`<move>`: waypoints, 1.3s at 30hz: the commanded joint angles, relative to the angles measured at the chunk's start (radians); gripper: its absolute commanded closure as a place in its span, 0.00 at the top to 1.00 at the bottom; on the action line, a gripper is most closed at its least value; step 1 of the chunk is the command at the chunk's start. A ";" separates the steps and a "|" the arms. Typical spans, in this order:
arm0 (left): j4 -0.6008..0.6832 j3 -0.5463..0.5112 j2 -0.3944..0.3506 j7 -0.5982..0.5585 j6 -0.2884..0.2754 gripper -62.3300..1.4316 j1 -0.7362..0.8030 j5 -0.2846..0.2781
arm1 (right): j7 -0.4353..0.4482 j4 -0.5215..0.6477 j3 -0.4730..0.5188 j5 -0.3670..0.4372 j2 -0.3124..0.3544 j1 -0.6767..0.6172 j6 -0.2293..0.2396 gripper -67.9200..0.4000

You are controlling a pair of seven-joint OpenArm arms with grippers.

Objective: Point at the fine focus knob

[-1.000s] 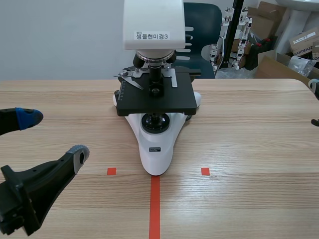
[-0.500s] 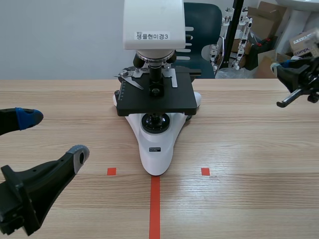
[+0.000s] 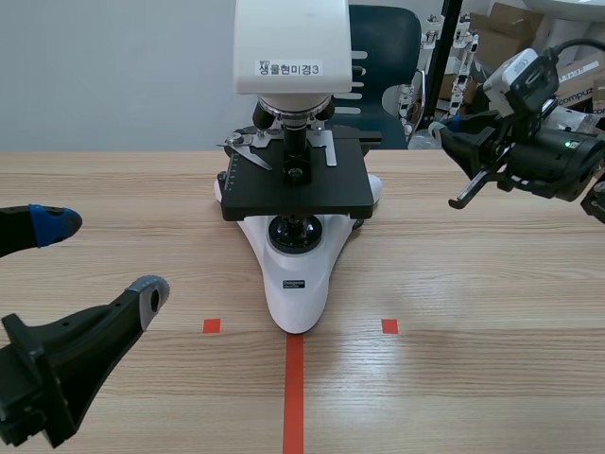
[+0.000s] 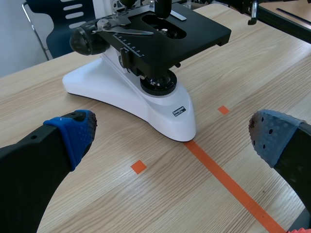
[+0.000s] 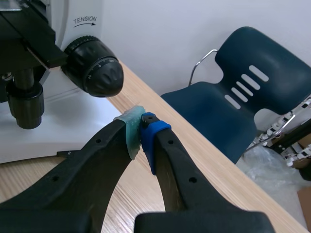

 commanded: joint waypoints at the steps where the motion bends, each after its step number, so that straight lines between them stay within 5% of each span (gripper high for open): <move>1: 0.009 -0.003 0.003 -0.014 -0.001 1.00 0.002 -0.007 | 0.016 -0.013 0.003 -0.004 0.000 0.035 -0.005 0.02; 10: 0.009 -0.003 0.003 -0.014 -0.001 1.00 0.002 -0.007 | 0.069 -0.126 0.004 -0.035 -0.045 0.094 -0.015 0.02; 39: 0.009 -0.003 0.003 -0.014 -0.001 1.00 0.002 -0.007 | 0.079 -0.130 0.004 -0.055 -0.055 0.104 -0.016 0.02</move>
